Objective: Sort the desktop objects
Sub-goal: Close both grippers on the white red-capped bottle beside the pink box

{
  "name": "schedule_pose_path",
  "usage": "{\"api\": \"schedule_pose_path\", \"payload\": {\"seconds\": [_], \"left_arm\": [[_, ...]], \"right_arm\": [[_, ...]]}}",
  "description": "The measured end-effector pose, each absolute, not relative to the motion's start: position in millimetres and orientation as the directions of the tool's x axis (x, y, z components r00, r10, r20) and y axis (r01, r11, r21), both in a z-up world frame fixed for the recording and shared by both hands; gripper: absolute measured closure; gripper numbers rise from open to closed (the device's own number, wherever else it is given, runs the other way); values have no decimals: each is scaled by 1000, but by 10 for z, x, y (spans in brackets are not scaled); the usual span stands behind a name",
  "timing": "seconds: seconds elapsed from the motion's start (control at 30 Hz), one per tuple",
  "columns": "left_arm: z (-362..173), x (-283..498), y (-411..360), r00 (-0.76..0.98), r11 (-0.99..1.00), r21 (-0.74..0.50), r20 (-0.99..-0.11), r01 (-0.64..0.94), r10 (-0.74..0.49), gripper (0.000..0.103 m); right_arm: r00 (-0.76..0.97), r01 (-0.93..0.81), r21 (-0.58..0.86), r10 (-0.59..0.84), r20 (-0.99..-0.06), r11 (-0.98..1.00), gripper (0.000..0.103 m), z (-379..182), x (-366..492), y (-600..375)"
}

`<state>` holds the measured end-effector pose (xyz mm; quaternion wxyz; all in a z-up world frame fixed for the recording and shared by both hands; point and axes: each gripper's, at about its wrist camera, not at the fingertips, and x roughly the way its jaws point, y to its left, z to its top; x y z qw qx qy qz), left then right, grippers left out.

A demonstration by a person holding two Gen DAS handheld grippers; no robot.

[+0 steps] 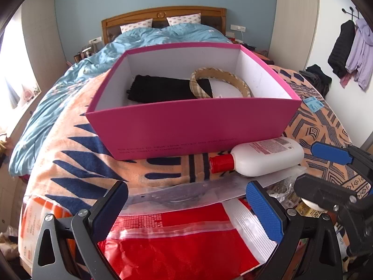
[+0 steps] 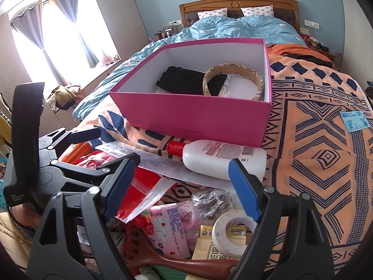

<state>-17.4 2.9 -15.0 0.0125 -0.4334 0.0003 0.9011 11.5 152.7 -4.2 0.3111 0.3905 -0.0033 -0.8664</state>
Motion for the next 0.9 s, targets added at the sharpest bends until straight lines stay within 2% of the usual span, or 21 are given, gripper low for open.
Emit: {"api": "schedule_pose_path", "payload": {"seconds": [0.47,0.9], "left_arm": [[-220,-430,144,-550,-994,-69,-829,-79,101,0],[-384,-646,301,-468,-991,-74,-876,-113,118,1]], "right_arm": [[-480,473,308,-535,-696,-825,20,-133,-123,1814],[-448,447,325,-524,-724,-833,20,-178,-449,1996]]}}
